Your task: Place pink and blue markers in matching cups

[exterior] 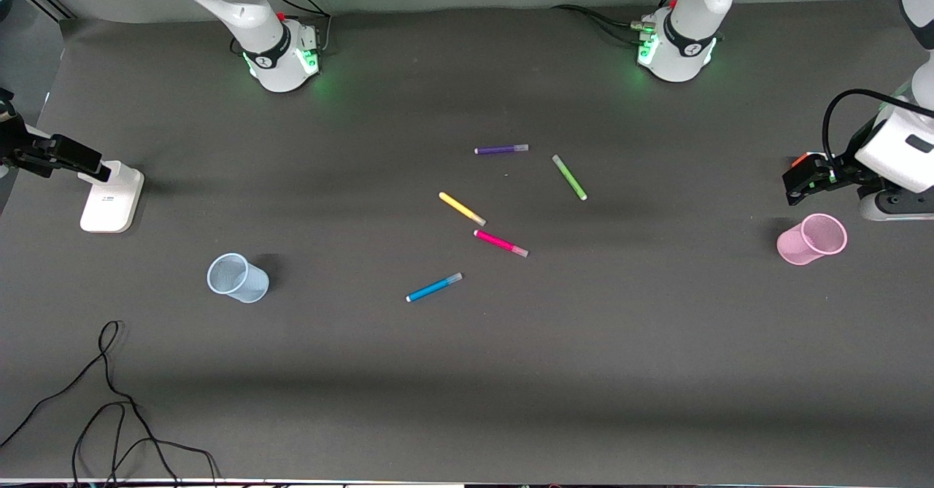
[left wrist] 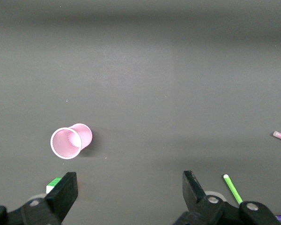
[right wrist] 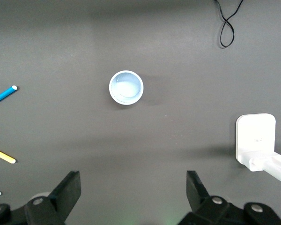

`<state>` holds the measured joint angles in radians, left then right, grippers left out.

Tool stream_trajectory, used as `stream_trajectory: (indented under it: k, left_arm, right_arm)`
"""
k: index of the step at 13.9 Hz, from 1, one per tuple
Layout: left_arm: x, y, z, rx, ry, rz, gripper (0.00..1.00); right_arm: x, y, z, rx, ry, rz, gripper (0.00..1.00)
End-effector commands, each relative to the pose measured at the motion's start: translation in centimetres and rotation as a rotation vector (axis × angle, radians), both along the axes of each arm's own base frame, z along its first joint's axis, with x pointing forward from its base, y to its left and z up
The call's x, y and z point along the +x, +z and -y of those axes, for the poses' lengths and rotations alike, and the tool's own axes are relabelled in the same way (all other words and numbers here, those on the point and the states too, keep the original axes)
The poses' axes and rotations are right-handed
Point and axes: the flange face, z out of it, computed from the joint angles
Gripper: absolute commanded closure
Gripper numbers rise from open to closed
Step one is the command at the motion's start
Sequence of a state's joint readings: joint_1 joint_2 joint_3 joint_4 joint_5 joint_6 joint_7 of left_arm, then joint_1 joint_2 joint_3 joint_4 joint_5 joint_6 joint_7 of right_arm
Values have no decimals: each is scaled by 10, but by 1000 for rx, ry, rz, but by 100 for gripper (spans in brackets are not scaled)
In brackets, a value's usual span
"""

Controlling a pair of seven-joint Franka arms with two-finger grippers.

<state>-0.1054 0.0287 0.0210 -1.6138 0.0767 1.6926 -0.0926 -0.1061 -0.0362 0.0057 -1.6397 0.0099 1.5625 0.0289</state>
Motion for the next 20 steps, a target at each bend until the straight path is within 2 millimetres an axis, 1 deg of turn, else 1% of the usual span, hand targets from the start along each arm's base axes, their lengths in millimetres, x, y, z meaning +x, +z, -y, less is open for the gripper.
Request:
stream_trajectory:
  k: [1, 6, 10, 16, 20]
  left_arm:
    - [-4, 6, -3, -3, -12, -9, 0]
    - [-3, 4, -2, -2, -12, -12, 0]
    - [-5, 5, 0, -2, 3, -26, 0]
    - [-7, 3, -11, 7, 16, -55, 0]
    - [-5, 0, -11, 4, 7, -57, 0]
  right_arm:
    - [3, 2, 1, -18, -11, 9, 0]
    - [4, 3, 0, -20, -10, 15, 0]
    - [4, 2, 1, -18, -11, 10, 0]
    - [5, 1, 1, -18, -11, 10, 0]
    - [5, 1, 0, -18, -10, 10, 0]
